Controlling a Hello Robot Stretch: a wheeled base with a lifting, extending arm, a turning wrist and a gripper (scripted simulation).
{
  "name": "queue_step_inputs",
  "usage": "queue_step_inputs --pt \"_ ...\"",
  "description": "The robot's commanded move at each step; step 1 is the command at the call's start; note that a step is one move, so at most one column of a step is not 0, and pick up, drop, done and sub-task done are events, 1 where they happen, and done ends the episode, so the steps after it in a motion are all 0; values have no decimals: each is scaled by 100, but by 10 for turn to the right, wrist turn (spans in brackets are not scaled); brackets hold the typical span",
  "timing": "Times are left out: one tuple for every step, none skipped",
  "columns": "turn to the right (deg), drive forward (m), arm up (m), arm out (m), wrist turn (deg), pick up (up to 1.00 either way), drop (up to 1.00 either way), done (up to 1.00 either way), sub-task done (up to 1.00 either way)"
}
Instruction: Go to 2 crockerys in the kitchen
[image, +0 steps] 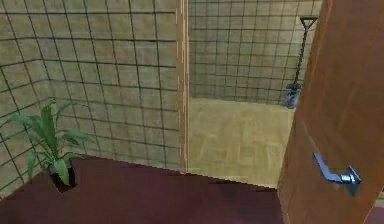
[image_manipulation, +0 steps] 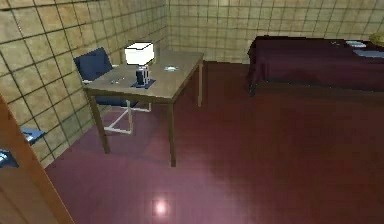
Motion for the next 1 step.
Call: queue_step_inputs --pt "30 0 0 0 0 0 0 0 0"
